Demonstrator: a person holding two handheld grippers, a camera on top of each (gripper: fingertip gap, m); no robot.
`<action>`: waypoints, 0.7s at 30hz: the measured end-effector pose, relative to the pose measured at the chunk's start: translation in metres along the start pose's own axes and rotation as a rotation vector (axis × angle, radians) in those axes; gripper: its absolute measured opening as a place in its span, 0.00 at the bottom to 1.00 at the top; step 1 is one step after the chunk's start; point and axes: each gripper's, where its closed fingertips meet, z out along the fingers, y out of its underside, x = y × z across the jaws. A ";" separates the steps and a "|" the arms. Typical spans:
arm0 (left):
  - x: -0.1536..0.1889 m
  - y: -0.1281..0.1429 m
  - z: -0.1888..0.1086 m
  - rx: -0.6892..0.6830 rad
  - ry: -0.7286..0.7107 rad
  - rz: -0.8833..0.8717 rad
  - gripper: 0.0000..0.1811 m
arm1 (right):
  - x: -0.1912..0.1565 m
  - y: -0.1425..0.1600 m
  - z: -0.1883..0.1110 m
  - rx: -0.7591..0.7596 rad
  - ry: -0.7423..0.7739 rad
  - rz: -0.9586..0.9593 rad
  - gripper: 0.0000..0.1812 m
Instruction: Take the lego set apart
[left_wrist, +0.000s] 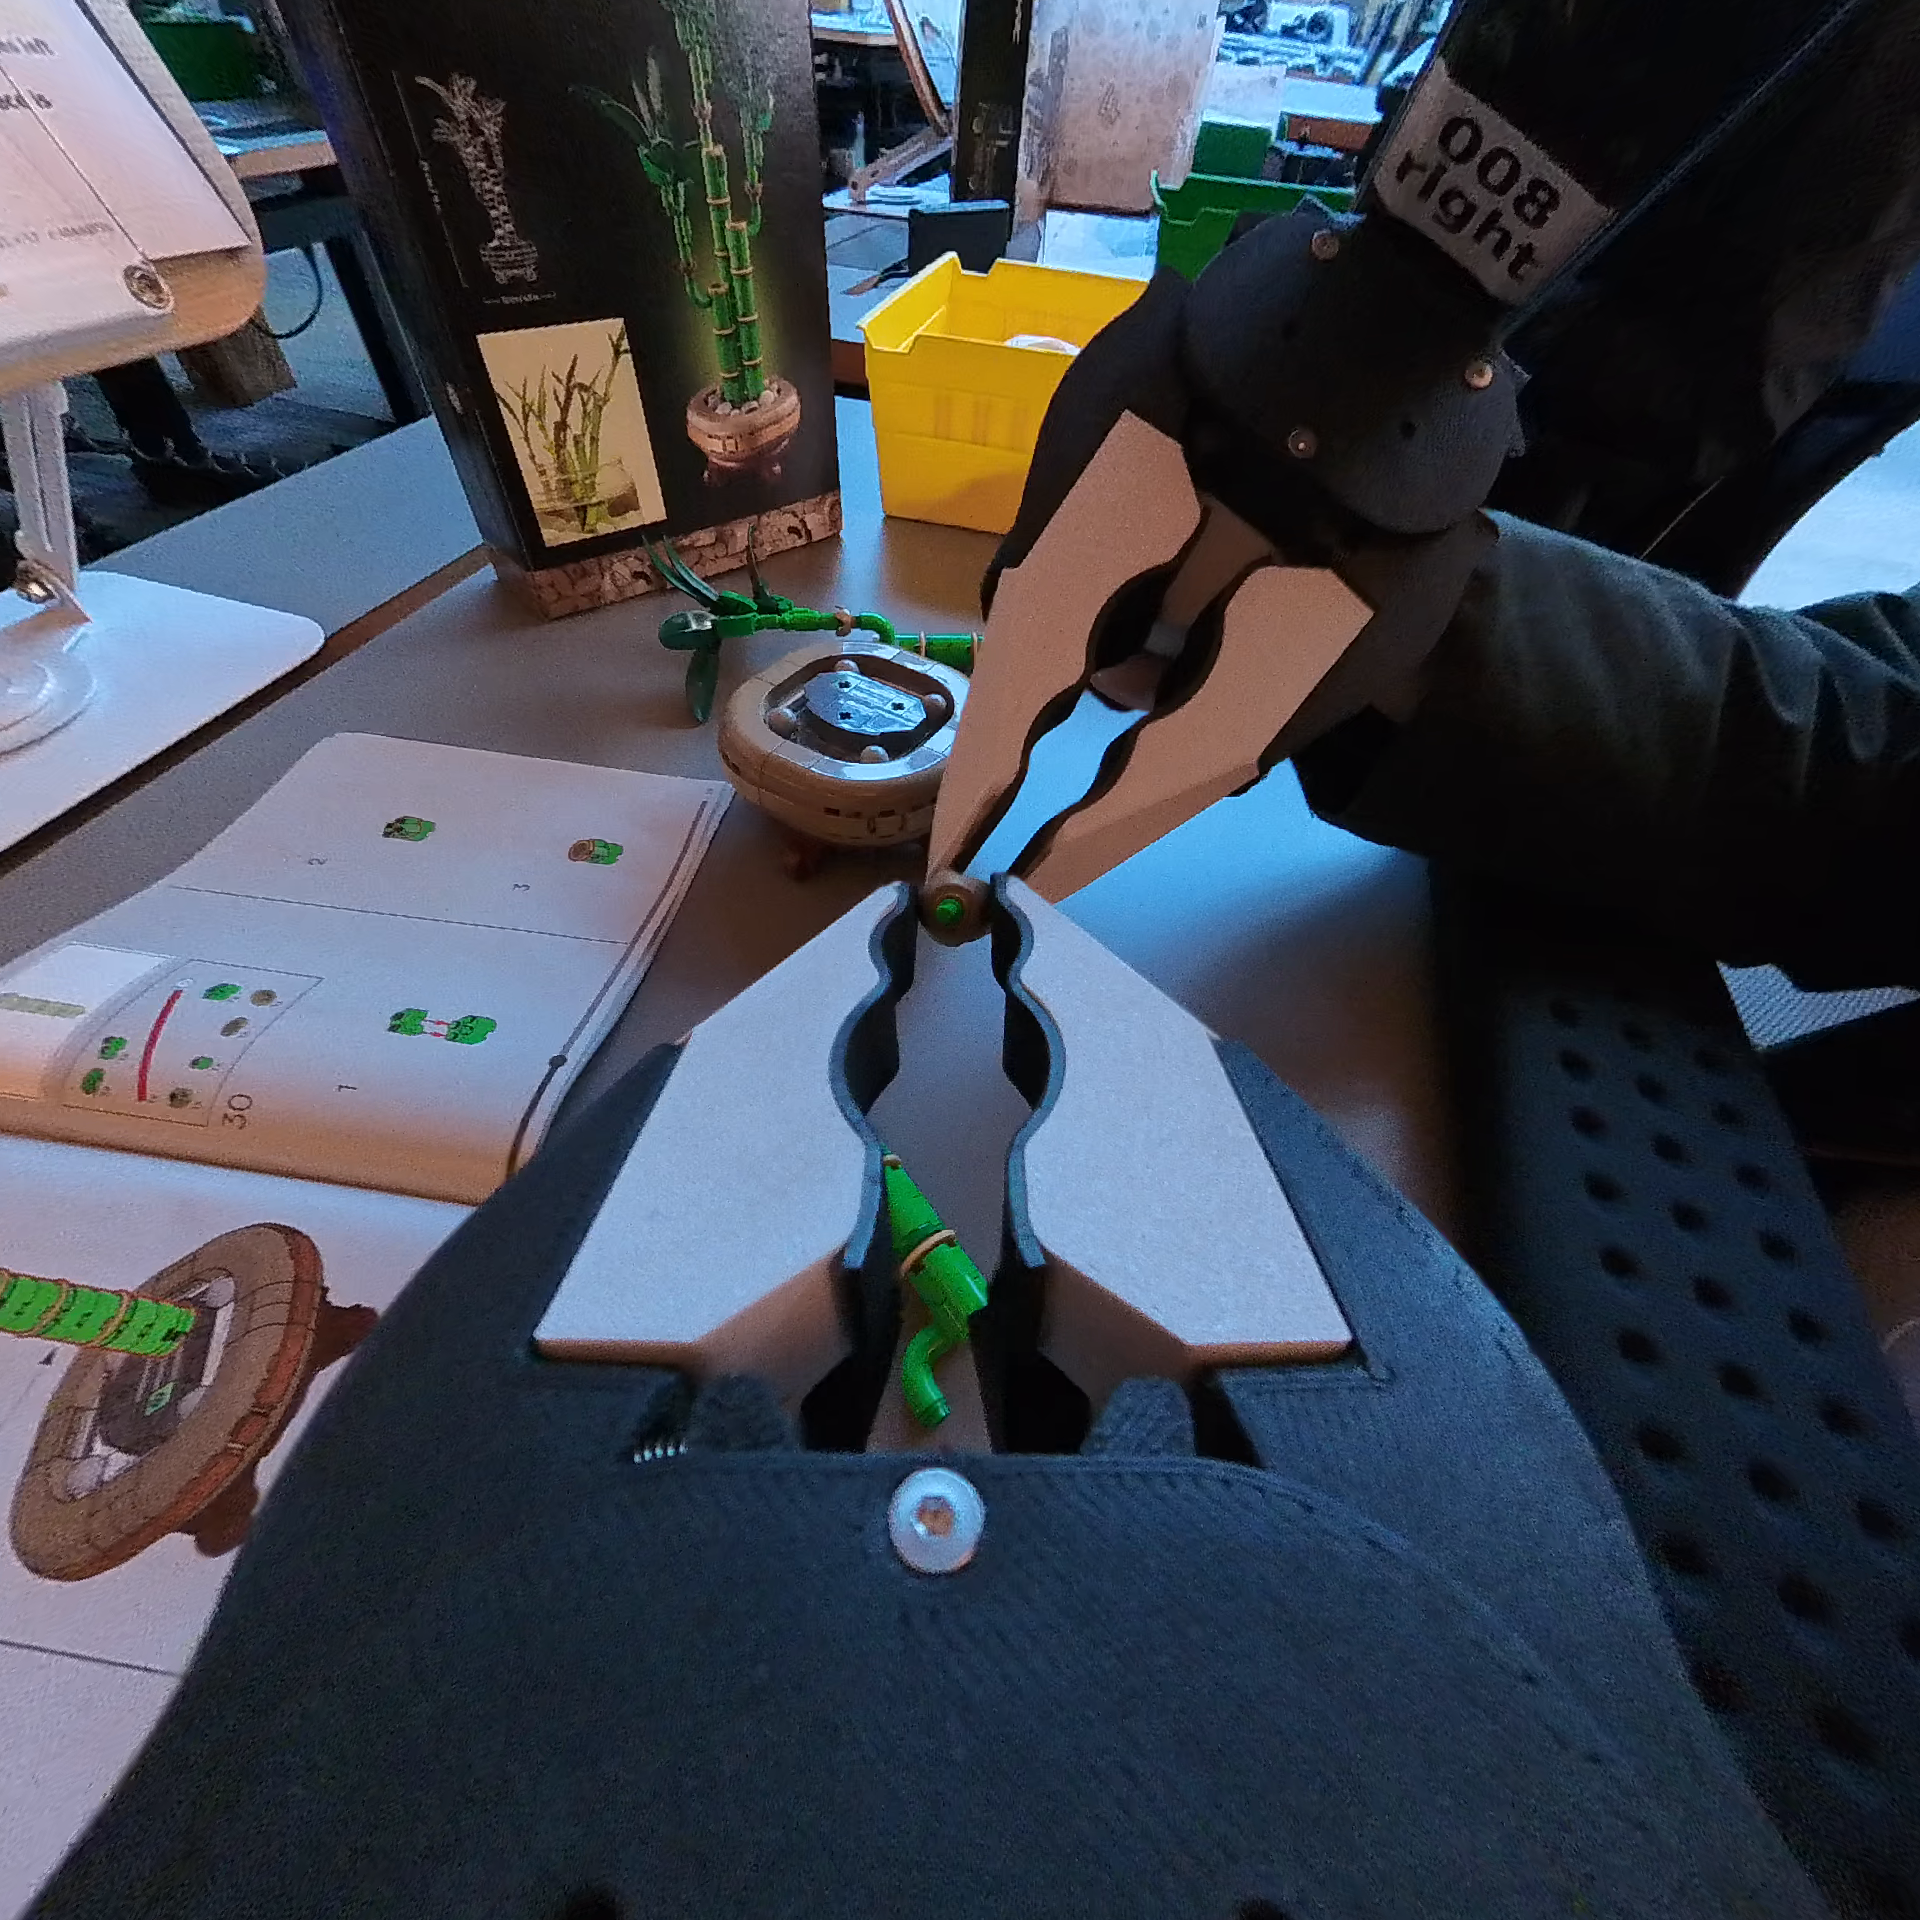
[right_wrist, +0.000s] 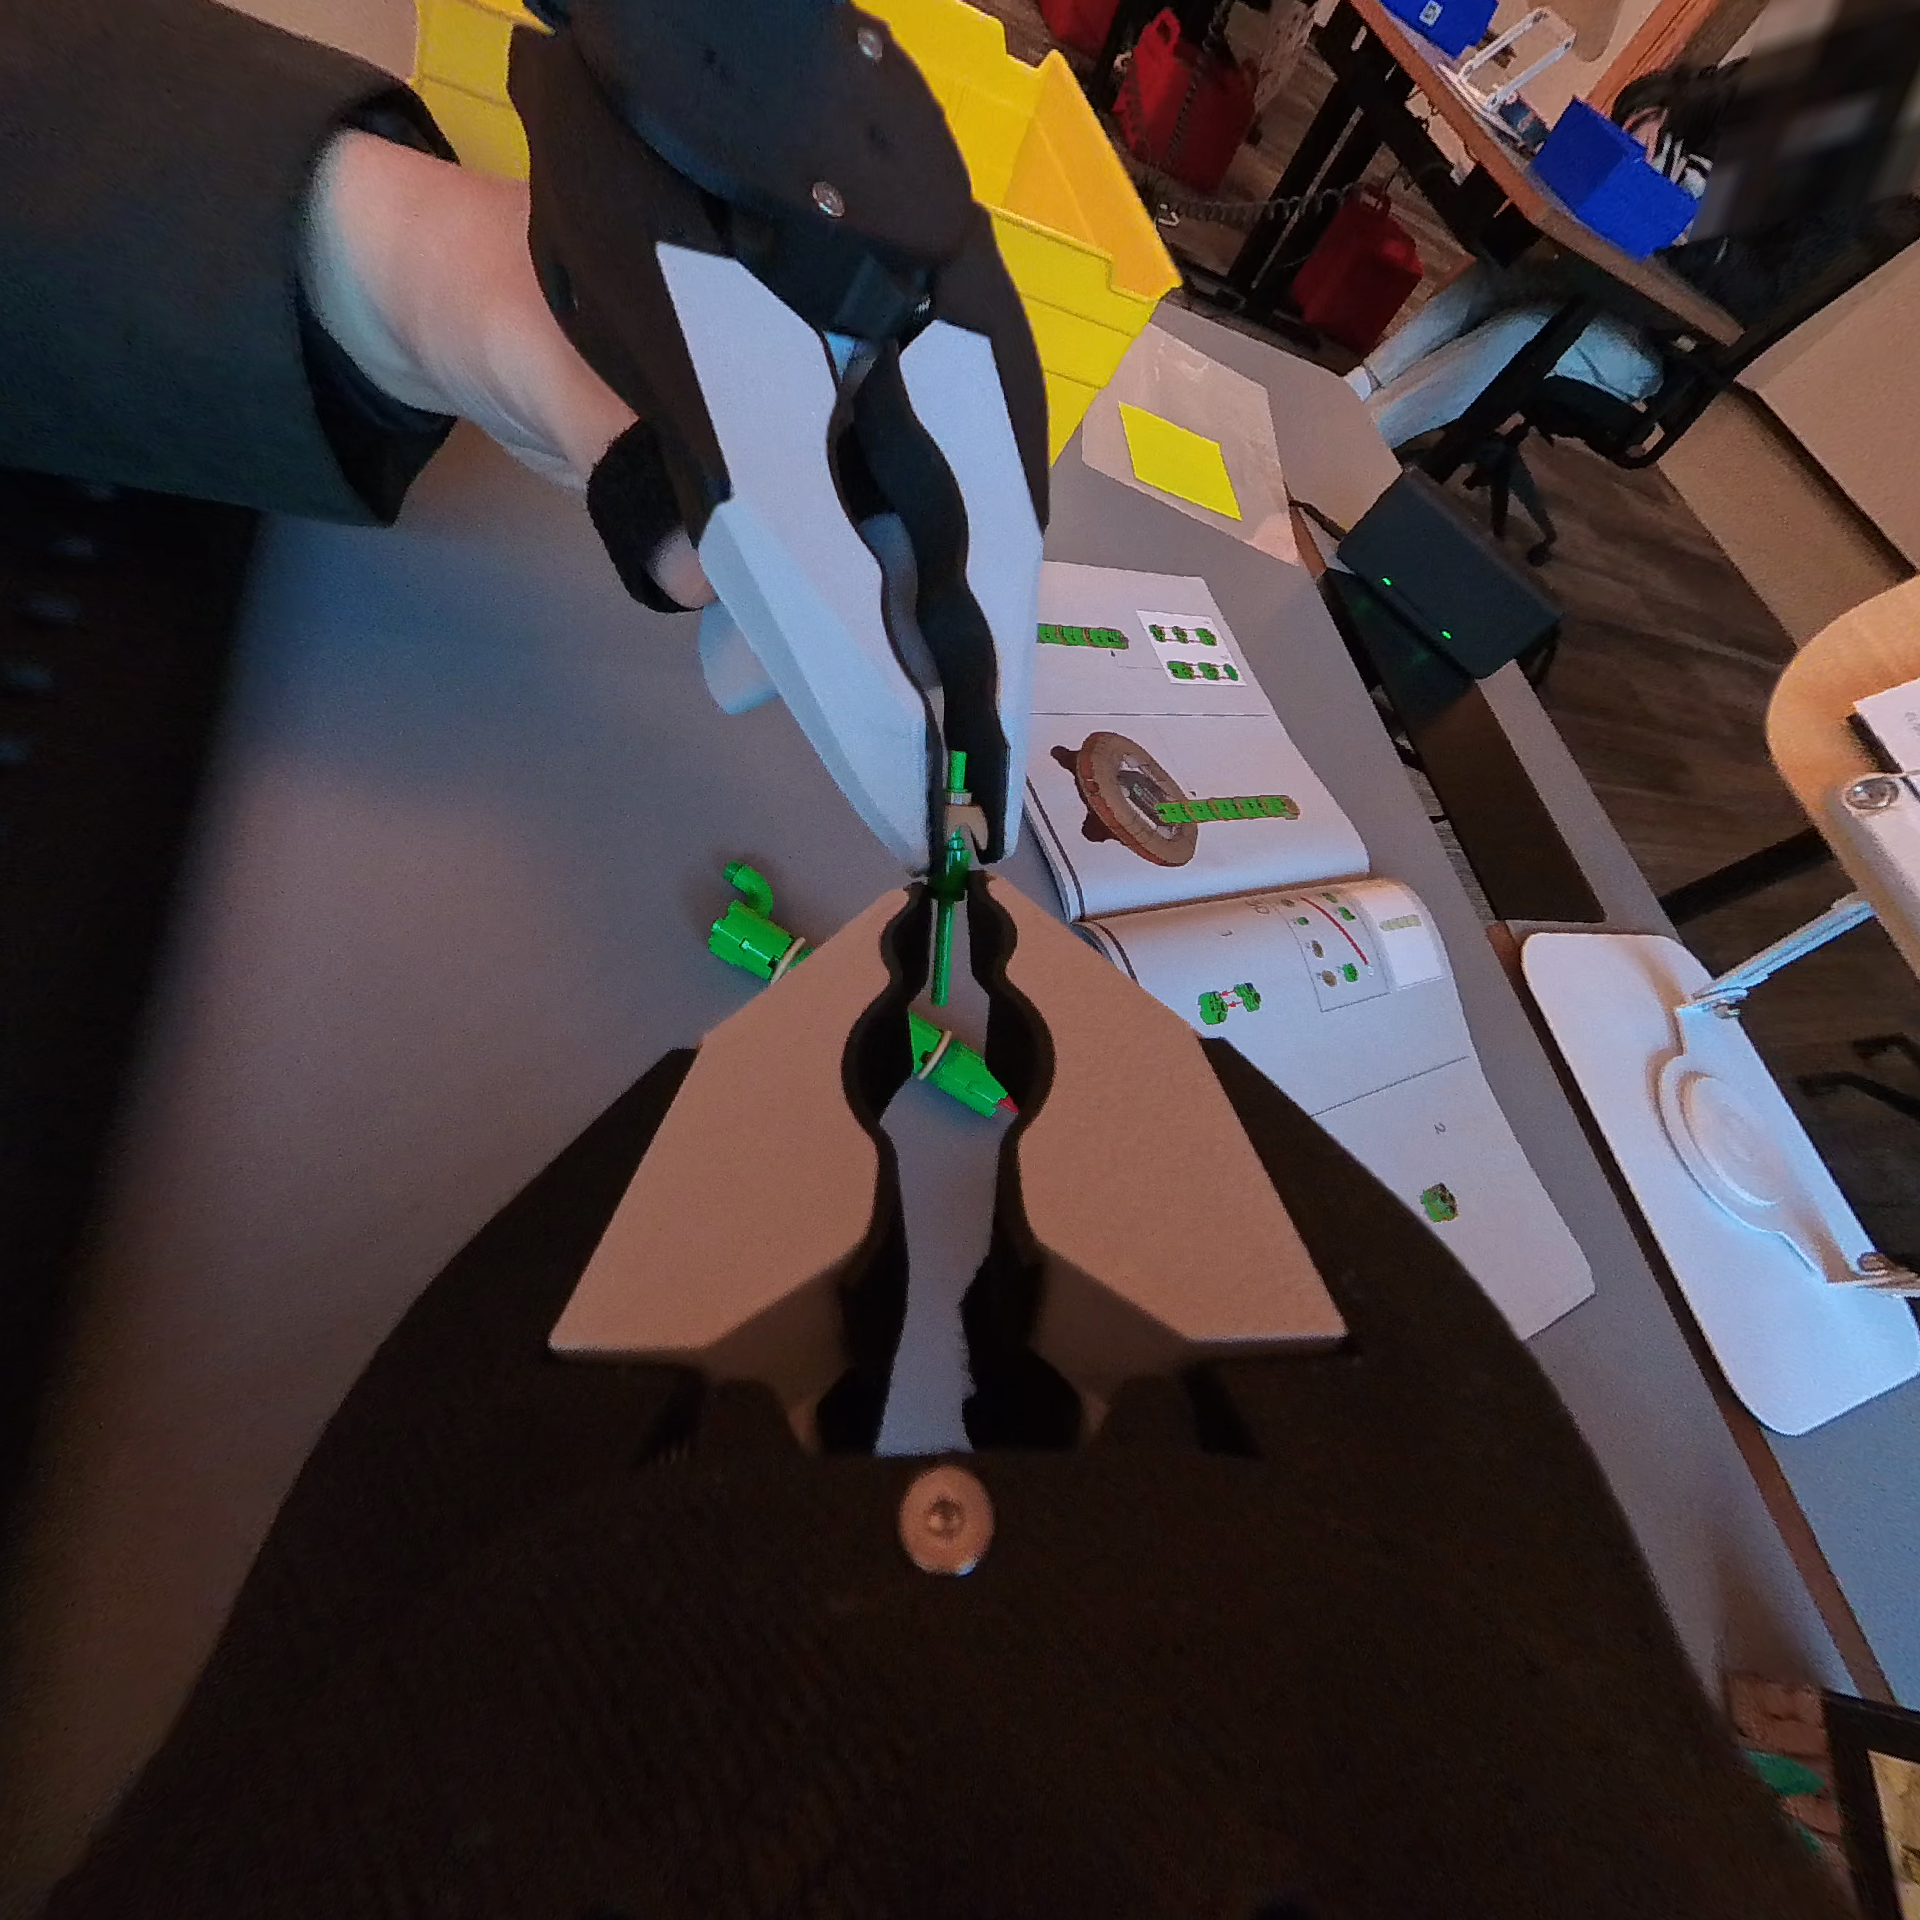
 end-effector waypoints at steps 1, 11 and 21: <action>0.000 0.000 0.000 -0.003 -0.003 0.006 0.07 | 0.000 0.000 0.000 -0.002 0.005 -0.011 0.03; -0.005 -0.033 -0.024 0.225 0.148 -0.292 0.06 | 0.009 -0.013 -0.008 0.113 0.020 0.065 0.05; 0.002 -0.038 -0.025 0.266 0.246 -0.381 0.06 | 0.011 -0.043 -0.018 0.299 0.034 0.113 0.11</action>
